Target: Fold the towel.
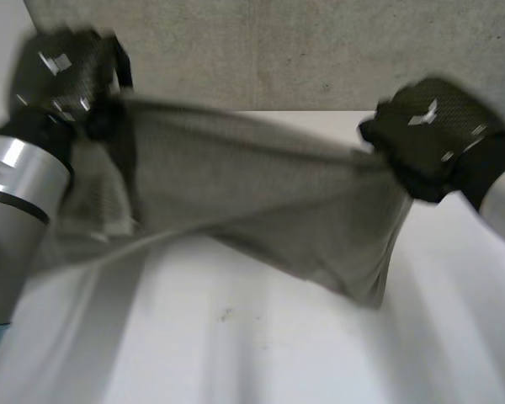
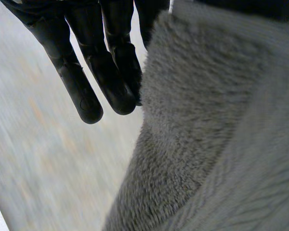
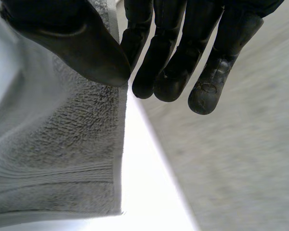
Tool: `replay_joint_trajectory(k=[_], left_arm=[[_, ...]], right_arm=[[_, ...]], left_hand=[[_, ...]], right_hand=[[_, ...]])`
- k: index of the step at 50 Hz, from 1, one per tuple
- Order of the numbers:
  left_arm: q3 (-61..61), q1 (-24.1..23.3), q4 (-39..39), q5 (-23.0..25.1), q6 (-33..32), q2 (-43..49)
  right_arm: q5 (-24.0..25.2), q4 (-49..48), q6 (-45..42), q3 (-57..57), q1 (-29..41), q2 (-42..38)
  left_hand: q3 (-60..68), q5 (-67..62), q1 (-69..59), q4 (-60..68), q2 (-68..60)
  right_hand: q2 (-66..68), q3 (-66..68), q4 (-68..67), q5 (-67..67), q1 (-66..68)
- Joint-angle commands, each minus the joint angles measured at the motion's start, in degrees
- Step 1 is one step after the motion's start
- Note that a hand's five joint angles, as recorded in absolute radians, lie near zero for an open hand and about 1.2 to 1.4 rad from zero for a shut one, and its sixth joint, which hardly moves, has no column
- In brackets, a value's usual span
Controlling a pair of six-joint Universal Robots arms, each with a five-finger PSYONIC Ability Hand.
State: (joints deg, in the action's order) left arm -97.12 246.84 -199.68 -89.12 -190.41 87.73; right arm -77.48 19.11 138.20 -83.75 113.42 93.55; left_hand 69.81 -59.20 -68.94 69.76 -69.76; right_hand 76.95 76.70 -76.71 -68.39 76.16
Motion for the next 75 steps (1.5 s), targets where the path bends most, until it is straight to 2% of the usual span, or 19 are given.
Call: replay_joint_trajectory(k=[1,7,9,13,17,23,25,32,38,40,42,43,45,46,49,59,64,69,75], left_arm=[[2.5,2.8,4.5,-0.1,-0.3,16.5],[13.8,4.1,5.8,-0.1,-0.3,28.6],[17.9,4.3,5.7,-0.1,-0.3,30.5],[32.4,5.0,5.4,-0.4,0.4,32.5],[43.7,5.1,3.9,-1.0,3.2,29.5],[45.3,5.7,-2.3,-1.1,10.9,23.4],[42.6,6.5,-5.1,-1.1,15.0,21.1],[28.2,7.8,-4.8,-0.4,16.3,18.2],[10.7,8.8,-4.9,0.0,15.5,17.7],[1.6,8.8,-5.2,0.1,13.8,17.8],[-2.1,8.8,-5.3,0.4,12.4,17.7],[-5.1,8.8,-5.4,0.9,10.7,17.7],[-7.5,8.8,-5.3,1.6,8.9,17.6],[-7.6,8.8,-5.3,1.6,8.9,17.6],[-11.7,8.8,-5.3,2.5,5.6,16.3],[-17.8,9.4,-4.2,2.5,-0.7,-1.3],[-18.2,9.1,-2.0,2.6,-0.8,-10.3],[-18.4,8.9,1.1,2.6,-0.9,-16.2],[-19.5,8.9,6.0,2.6,-1.0,-20.4]], right_arm=[[3.3,1.8,0.2,4.3,0.4,-17.4],[2.6,1.3,1.6,14.2,0.5,-27.8],[1.6,0.6,3.9,25.7,0.5,-34.4],[-0.3,-1.2,6.7,38.7,0.6,-38.3],[-2.5,-11.3,13.7,51.9,0.7,-37.3],[-1.9,-22.5,23.8,48.1,-0.3,-29.3],[-1.5,-25.8,26.3,42.4,-0.2,-25.8],[2.0,-19.9,21.6,27.9,0.5,-22.7],[4.5,-13.2,6.2,11.1,0.8,-23.4],[4.2,-13.0,2.7,6.8,0.8,-24.0],[4.0,-13.2,-2.3,0.6,0.6,-26.0],[4.0,-13.2,-2.3,0.6,0.6,-26.0],[3.6,-13.2,-3.7,-2.2,0.1,-28.0],[3.6,-13.2,-3.7,-2.2,0.1,-28.0],[2.8,-13.0,-3.5,-2.6,0.0,-28.6],[4.1,-13.1,4.7,-0.1,-0.2,-25.0],[8.0,-13.3,9.8,2.5,-0.1,-24.0],[15.2,-13.1,11.0,9.3,1.0,-25.3],[16.9,-12.0,11.1,19.6,5.0,-30.8]], left_hand=[[10.2,-10.8,-11.1,10.2,-10.2],[10.2,-10.8,-11.1,10.2,-10.2],[10.2,-10.8,-11.1,10.2,-10.2],[10.2,-10.8,-11.1,10.2,-10.2],[10.2,-10.8,-11.1,10.2,-10.2],[10.2,-10.8,-11.1,10.2,-10.2],[10.2,-10.8,-11.1,10.2,-10.2],[10.2,-10.8,-11.1,10.2,-10.2],[10.2,-10.8,-11.1,10.2,-10.2],[10.2,-10.8,-11.1,10.2,-10.2],[10.2,-10.8,-11.1,10.2,-10.2],[10.2,-10.8,-11.1,10.2,-10.2],[10.2,-10.8,-11.1,10.2,-10.2],[10.2,-10.8,-11.1,10.2,-10.2],[10.2,-10.8,-11.1,10.2,-10.2],[10.2,-10.8,-11.1,10.2,-10.2],[10.2,-10.8,-11.1,10.2,-10.2],[10.2,-10.8,-11.1,10.2,-10.2],[10.2,-10.8,-11.1,10.2,-10.2]], right_hand=[[3.0,3.3,-3.3,-1.6,3.8],[3.0,3.3,-3.3,-1.6,3.8],[3.0,3.3,-3.3,-1.6,3.8],[3.0,3.3,-3.3,-1.6,3.8],[3.0,3.3,-3.3,-1.6,3.8],[3.0,3.3,-3.3,-1.6,3.8],[3.0,3.3,-3.3,-1.6,3.8],[3.0,3.3,-3.3,-1.6,3.8],[-1.3,-1.0,1.0,2.7,-0.5],[-9.0,-8.7,8.8,10.4,-8.2],[-28.7,-28.5,28.5,30.2,-27.9],[-28.9,-28.6,28.6,30.3,-28.1],[-48.8,-48.5,48.5,50.2,-48.0],[-48.9,-48.6,48.6,50.3,-48.1],[-67.0,-66.7,66.7,68.4,-66.2],[-67.0,-66.7,66.7,68.4,-66.2],[-67.0,-66.7,66.7,68.4,-66.2],[-67.0,-66.7,66.7,68.4,-66.2],[-67.0,-66.7,66.7,68.4,-66.2]])
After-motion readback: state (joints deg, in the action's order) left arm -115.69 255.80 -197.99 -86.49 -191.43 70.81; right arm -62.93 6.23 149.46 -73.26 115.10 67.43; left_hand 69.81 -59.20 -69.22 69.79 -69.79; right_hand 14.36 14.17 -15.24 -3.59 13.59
